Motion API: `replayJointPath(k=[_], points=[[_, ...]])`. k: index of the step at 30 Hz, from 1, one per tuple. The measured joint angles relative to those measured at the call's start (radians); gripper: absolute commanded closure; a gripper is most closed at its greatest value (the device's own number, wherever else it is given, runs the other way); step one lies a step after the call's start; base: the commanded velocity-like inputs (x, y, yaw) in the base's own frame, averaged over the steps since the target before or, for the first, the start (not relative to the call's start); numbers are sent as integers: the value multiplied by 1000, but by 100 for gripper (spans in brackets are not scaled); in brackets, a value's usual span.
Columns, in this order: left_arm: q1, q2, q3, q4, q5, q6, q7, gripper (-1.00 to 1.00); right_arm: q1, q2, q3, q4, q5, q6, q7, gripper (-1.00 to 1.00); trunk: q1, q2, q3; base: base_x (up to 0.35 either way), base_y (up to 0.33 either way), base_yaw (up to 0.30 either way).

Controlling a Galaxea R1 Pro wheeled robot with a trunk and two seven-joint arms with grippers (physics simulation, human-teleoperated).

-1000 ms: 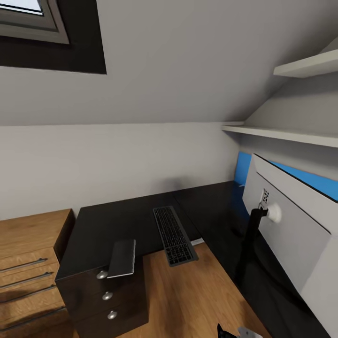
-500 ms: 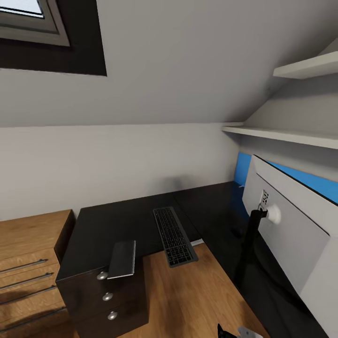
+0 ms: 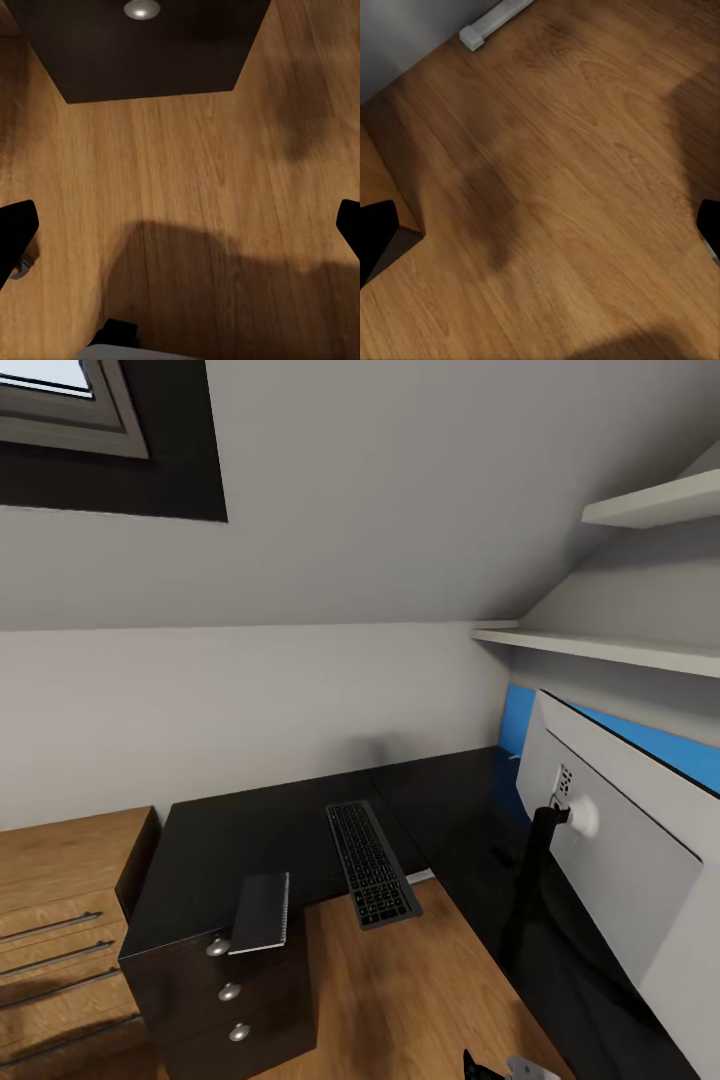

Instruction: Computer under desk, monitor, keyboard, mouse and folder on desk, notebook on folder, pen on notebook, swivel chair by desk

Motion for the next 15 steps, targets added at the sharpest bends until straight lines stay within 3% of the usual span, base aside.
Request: replayJointPath(k=[15], points=[[0, 0, 0, 11, 0, -2, 0, -100, 0, -4, 0, 0, -3, 2, -2, -100, 0, 0, 0, 0, 0, 0]])
